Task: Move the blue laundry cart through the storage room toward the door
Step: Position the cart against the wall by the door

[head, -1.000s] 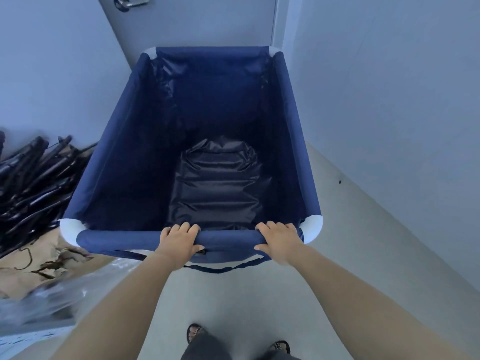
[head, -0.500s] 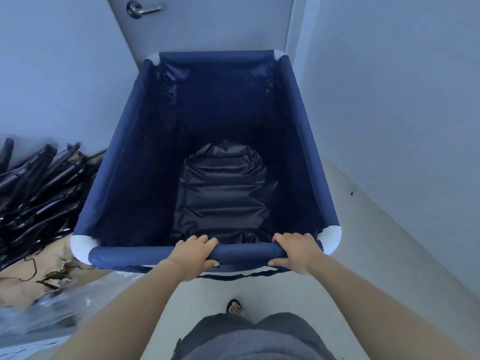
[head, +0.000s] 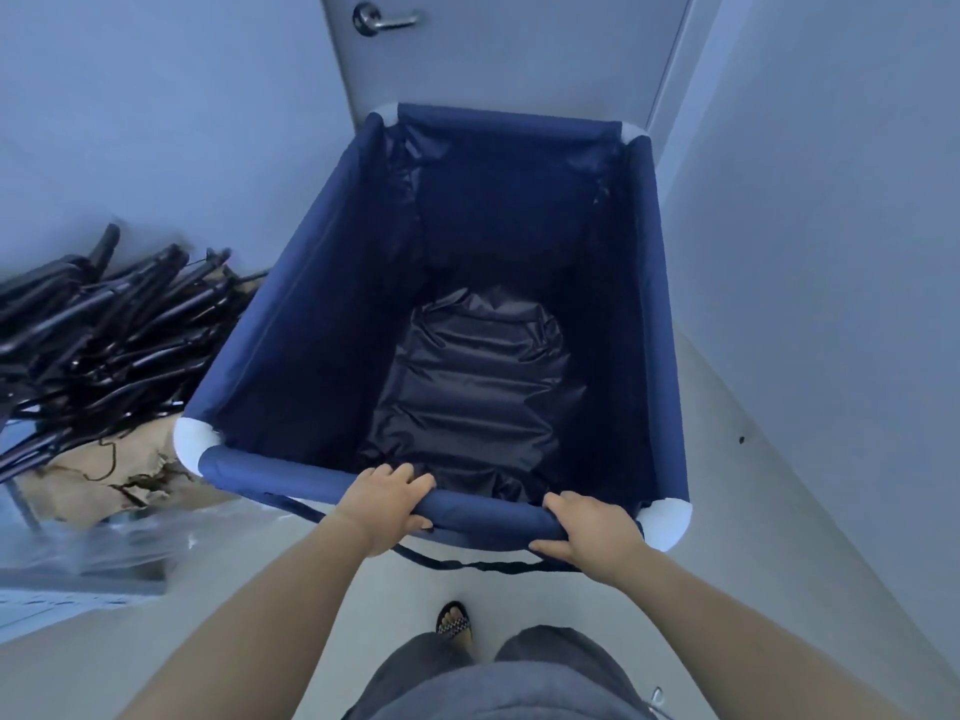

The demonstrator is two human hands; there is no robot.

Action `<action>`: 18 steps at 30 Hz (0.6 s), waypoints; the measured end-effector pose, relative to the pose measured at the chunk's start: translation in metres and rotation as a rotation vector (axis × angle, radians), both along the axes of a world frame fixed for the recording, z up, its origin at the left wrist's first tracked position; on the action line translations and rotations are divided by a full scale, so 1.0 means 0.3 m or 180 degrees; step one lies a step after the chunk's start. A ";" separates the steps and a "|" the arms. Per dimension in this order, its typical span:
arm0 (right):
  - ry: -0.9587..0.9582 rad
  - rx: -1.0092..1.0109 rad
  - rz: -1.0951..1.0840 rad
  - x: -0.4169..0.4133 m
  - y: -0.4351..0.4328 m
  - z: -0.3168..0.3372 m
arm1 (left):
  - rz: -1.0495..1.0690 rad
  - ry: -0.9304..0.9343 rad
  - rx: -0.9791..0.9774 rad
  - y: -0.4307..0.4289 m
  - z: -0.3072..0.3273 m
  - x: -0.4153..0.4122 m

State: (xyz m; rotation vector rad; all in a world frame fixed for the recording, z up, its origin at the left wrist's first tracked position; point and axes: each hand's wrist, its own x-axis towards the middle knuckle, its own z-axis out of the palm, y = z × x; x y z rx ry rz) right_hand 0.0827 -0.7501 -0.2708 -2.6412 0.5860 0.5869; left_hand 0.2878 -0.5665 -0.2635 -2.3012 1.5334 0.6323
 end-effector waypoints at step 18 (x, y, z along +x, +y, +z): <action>0.0122 -0.0109 0.0721 -0.443 -0.431 0.016 | 0.1067 -0.0271 -0.0246 -0.299 0.006 -0.667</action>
